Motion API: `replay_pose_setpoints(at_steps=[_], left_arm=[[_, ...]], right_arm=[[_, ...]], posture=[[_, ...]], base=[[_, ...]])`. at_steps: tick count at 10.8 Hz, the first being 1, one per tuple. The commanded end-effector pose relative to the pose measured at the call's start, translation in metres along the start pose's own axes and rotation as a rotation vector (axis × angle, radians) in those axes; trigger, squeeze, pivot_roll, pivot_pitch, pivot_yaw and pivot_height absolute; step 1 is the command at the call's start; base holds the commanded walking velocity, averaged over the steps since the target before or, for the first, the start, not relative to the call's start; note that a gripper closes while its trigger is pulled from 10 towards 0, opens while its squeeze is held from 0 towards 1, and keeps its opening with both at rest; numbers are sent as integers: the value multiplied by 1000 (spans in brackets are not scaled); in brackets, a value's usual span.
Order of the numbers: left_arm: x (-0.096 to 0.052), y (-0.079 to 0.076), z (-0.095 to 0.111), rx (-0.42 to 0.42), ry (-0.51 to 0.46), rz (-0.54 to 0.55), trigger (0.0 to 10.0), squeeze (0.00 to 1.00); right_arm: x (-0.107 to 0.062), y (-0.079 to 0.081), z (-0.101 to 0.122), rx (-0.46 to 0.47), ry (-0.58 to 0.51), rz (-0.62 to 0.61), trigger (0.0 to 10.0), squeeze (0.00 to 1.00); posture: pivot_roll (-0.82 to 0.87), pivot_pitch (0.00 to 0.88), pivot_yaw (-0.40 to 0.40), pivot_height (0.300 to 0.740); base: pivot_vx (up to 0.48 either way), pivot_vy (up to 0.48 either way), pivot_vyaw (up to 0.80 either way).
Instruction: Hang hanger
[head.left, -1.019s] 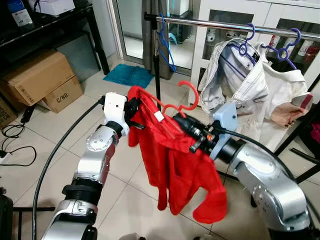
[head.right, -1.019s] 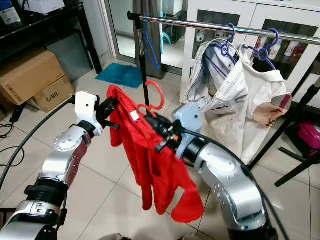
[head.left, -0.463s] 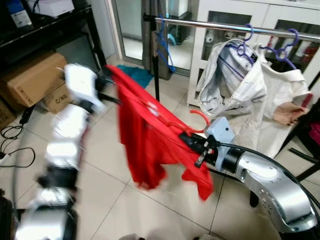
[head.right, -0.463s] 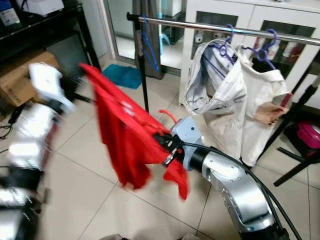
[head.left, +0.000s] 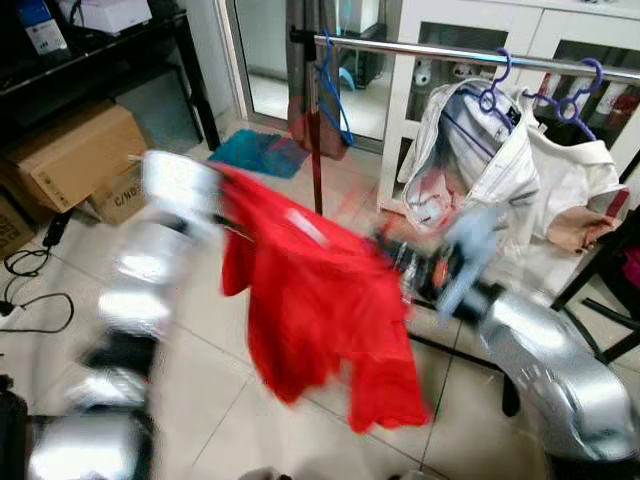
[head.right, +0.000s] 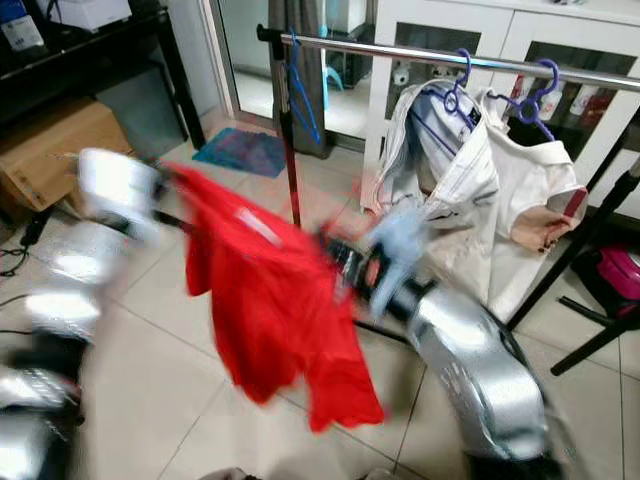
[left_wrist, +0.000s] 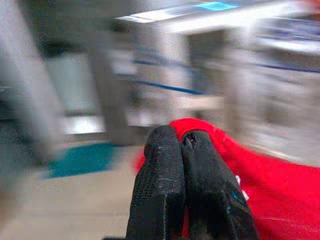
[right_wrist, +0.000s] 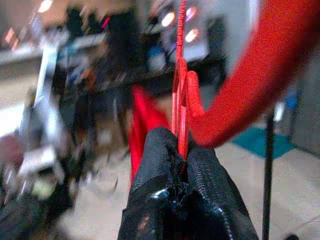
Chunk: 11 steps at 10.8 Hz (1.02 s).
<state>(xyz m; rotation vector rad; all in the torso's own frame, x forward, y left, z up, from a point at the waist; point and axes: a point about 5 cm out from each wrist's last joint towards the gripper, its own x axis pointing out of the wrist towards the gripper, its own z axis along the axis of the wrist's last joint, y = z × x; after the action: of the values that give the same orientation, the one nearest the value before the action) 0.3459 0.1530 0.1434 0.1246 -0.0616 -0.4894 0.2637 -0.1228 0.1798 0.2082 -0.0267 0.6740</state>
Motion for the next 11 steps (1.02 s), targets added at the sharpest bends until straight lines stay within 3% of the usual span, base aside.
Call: replay_pose_setpoints(at_steps=[1,2,3,4,6,7,8,9,10,11], left_arm=[[4,-23,4,-4,-17,-135,0,0],[2,-61,4,-48,-39,-279,0,0],[-3,-70,5,-69,-49,-298,0,0],[-14,-73,7,-90,-58,-279,0,0],[-43,-61,15,-137,-86,-146,0,0],[-73,-36,21,-155,-70,52,0,0],[-91,-24,17,-138,-16,162,10000,0],[-103,-22,13,-144,10,219,10000,0],[-108,-24,17,-153,14,238,10000,0],[-108,-20,19,-152,23,302,10000,0]], right_arm=[[2,-5,6,43,-58,-70,0,0],[11,-14,5,87,-116,-225,0,0],[14,-23,5,93,-142,-341,0,0],[13,-34,5,116,-172,-469,0,0],[3,-46,-9,79,-103,-557,0,0],[-7,-42,-27,5,18,-560,10000,0],[-21,-39,-39,-31,105,-576,10000,0],[-38,-35,-49,8,142,-609,10000,0],[-45,-28,-50,15,139,-610,10000,0],[-45,-25,-45,15,121,-608,10000,0]], posture=[[-122,0,89,740],[-111,0,88,740],[-113,0,88,740],[-107,0,85,740],[-58,0,74,740],[-35,0,75,740],[-21,0,69,740],[-10,0,58,740],[-18,0,56,740],[-79,0,109,740]], base=[[0,0,0],[0,0,0],[0,0,0],[0,0,0],[0,0,0],[0,0,0],[0,0,0],[0,0,-800],[0,0,-800],[0,0,-800]])
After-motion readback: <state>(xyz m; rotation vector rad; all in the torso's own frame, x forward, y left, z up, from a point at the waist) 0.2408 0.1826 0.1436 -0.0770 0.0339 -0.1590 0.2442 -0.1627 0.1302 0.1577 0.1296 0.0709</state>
